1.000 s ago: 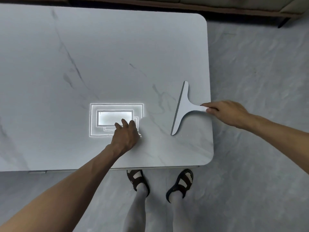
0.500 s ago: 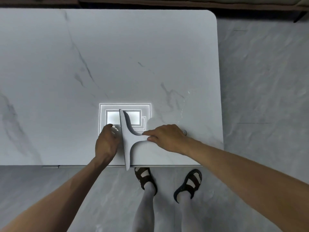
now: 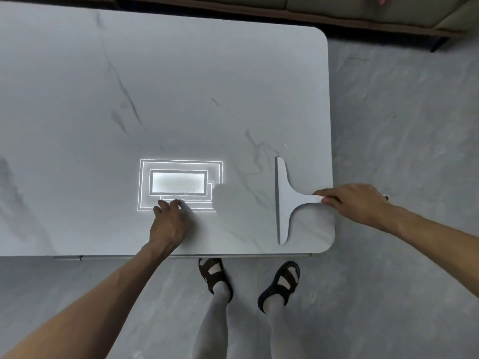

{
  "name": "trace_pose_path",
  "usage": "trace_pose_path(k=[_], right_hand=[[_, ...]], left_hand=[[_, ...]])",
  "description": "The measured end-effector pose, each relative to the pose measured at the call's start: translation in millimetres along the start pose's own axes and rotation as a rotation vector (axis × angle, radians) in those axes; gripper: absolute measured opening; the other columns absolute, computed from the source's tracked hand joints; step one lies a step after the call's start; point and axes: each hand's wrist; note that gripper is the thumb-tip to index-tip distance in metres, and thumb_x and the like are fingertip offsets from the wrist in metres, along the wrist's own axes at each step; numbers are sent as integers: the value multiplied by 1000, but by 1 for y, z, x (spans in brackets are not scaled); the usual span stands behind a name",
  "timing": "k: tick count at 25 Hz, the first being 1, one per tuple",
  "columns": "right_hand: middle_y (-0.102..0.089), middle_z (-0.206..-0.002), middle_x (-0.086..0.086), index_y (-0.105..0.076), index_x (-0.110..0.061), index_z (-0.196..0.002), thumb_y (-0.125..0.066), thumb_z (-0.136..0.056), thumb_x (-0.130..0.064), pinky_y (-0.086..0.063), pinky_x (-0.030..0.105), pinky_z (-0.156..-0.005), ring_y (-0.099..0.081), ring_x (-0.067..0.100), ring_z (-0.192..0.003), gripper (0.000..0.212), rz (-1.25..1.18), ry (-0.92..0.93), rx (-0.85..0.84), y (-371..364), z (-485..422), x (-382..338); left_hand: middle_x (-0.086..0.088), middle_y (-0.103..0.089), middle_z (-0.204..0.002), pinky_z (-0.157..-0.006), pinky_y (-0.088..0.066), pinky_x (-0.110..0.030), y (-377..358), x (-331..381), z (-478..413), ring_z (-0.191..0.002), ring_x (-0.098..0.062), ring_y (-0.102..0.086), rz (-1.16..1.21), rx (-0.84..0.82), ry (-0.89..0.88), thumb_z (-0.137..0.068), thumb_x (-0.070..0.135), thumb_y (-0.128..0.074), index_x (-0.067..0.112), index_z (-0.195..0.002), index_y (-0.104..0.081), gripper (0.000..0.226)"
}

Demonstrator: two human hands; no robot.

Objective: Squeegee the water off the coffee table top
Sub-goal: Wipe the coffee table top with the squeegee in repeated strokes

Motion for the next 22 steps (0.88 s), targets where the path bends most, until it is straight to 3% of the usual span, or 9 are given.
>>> trace_pose_path(k=[3,6,10,14,18,22], right_hand=[[-66,-122,-15,-47,-54,-130,-35,-97,-53,-45,28,-75,-64,12,-105,36,54,17,39,19,10,-9],[-65,-121,-14,-47,-53,-131,-34,-97,-53,-40,28,-74,-62,13,-108,36,-65,197,44,26,-3,-80],[-66,-121,-6,-49,-48,-132,-34,-98,-50,-37,30,-79,-60,19,-110,37,-96,494,-42,16,-58,-223],[-64,-127,-4,-51,-46,-132,-37,-98,-48,-40,35,-90,-56,23,-116,36,-85,586,-63,10,-104,-325],[-65,-125,-6,-54,-45,-127,-36,-98,-46,-39,36,-85,-56,23,-115,35,-132,529,0,13,-122,-321],[-66,-122,-4,-53,-47,-126,-34,-98,-47,-44,37,-90,-59,25,-111,34,-195,331,47,13,-102,-229]], left_hand=[[-21,-50,-134,-91,-45,-42,7,-2,4,-118,-38,-52,55,60,-23,-92,8,-47,6,-133,-46,41],[-18,-66,-113,-80,-42,-35,19,-13,10,-105,-38,-60,238,180,123,-96,14,-38,8,-124,-51,32],[-22,-63,-122,-87,-44,-39,35,-55,9,-111,-39,-58,374,255,266,-97,18,-35,10,-135,-44,39],[-17,-59,-130,-90,-42,-37,44,-105,0,-117,-38,-56,383,237,341,-92,16,-44,12,-142,-37,50],[-18,-59,-131,-91,-41,-36,41,-110,-2,-120,-38,-55,363,181,323,-91,13,-42,13,-142,-40,51],[-17,-61,-126,-94,-44,-39,26,-67,3,-115,-36,-58,253,180,193,-94,16,-37,4,-127,-51,38]])
Point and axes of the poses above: each hand's wrist, its own z-axis away from the middle knuckle, its own y-axis out of the back of the hand, x = y × z
